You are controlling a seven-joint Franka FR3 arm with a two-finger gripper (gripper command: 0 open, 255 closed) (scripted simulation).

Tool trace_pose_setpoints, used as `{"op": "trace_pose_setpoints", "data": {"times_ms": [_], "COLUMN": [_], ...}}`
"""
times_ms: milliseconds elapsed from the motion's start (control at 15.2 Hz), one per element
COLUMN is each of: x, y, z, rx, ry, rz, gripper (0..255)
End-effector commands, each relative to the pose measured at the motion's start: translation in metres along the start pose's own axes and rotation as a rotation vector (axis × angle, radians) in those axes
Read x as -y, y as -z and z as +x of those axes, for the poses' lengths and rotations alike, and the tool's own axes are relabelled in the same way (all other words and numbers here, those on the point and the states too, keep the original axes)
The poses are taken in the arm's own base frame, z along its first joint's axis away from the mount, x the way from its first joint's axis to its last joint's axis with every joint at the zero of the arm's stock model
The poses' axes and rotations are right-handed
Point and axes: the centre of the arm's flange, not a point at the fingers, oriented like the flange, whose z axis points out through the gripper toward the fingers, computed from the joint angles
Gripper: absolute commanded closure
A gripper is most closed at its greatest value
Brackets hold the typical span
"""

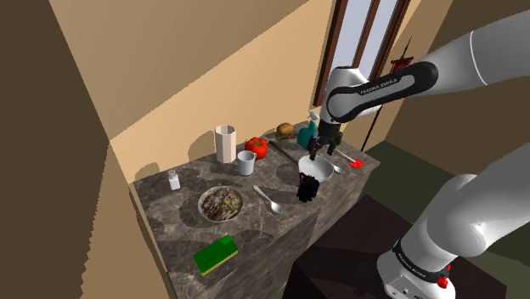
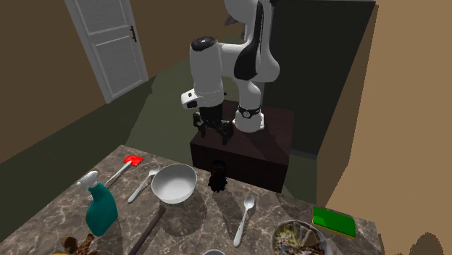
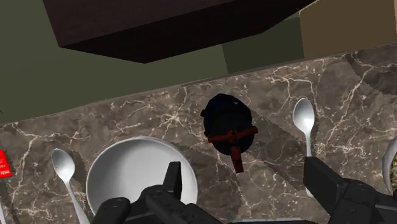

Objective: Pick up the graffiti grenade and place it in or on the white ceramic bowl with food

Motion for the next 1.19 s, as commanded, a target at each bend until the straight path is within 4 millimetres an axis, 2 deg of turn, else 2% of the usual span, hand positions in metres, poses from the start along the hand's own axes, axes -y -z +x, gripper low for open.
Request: {"op": "trace_pose_setpoints", "data": {"times_ms": [0,462,528,990,1122], "x": [-0.002,0.0,0.0,0.002,0.002], "y": [-0.027,-0.116,-0.116,-0.156,-0.156], "z": [0.012,0.046,0.047,0.044,0.044], "rx": [0.014,0.065,0.066,0.066,0.066], "ry": [-0.004,-0.012,-0.012,-0.012,-0.012], "rz": [0.012,0.055,0.056,0.056,0.056], "gripper": [0,0,0,0,0]}}
